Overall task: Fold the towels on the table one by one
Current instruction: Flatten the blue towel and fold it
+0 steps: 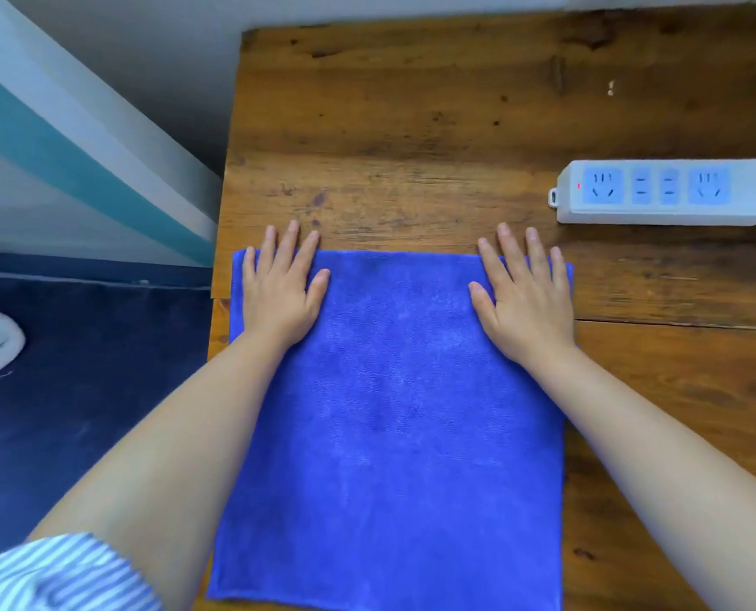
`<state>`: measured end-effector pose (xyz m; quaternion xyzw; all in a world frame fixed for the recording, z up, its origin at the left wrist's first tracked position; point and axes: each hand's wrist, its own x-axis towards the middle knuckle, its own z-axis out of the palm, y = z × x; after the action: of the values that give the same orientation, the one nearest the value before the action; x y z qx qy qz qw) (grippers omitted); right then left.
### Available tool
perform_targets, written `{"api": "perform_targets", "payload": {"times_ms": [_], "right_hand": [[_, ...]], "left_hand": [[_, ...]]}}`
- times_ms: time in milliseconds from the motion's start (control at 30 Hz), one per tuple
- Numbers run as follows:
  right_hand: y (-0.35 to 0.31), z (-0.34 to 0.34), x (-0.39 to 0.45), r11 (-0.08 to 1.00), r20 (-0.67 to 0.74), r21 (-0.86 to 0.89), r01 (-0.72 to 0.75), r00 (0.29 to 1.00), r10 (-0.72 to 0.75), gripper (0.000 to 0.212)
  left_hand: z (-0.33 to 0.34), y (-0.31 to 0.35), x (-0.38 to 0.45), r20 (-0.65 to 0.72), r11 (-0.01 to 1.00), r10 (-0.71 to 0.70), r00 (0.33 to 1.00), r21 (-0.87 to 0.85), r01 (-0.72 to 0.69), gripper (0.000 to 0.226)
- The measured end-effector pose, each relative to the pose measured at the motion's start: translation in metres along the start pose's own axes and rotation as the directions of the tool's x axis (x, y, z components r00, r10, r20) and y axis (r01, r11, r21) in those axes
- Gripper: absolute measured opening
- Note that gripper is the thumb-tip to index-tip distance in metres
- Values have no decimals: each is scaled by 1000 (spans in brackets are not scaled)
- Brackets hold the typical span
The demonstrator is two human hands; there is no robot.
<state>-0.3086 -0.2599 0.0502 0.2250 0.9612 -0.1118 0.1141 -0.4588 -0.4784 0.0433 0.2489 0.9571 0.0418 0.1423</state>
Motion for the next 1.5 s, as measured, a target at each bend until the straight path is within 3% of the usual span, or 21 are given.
{"api": "perform_targets", "payload": {"times_ms": [133,300,433,633,800,967,1100,1267,1400,1500], "right_hand": [[21,-7,-1,996,-3,55,-74,997,75,65],[38,-12,-9,993,19,79,-91,996,90,59],[34,-21,-13,992,-108,114,-50,992,63,42],[11,-36,-16,985,-151,45,-164,974,169,31],[4,-46,-49,990,-268,45,-136,953,144,22],[-4,-37,-123,971,-345,158,-180,911,225,21],[-12,-20,-182,963,-374,188,-192,893,251,17],[-22,-2,-246,971,-422,189,-143,882,212,17],[-28,8,-278,977,-434,181,-109,883,179,16],[-28,15,-293,979,-434,180,-92,886,163,14]], "left_hand": [[-7,-18,8,3,999,-53,999,11,53,51],[-15,-30,10,69,1000,14,997,25,-15,50],[-29,-30,14,-8,997,77,997,9,-77,47],[-51,-38,9,52,979,96,994,173,-103,42],[-62,-56,-28,-21,976,194,981,104,-191,21],[-68,-78,-92,3,951,305,952,60,-304,21],[-68,-88,-147,46,876,476,878,65,-478,6],[-68,-92,-209,46,723,687,725,57,-688,11],[-57,-89,-239,138,627,763,631,78,-775,7],[-41,-91,-251,165,607,771,615,101,-788,16]]}}
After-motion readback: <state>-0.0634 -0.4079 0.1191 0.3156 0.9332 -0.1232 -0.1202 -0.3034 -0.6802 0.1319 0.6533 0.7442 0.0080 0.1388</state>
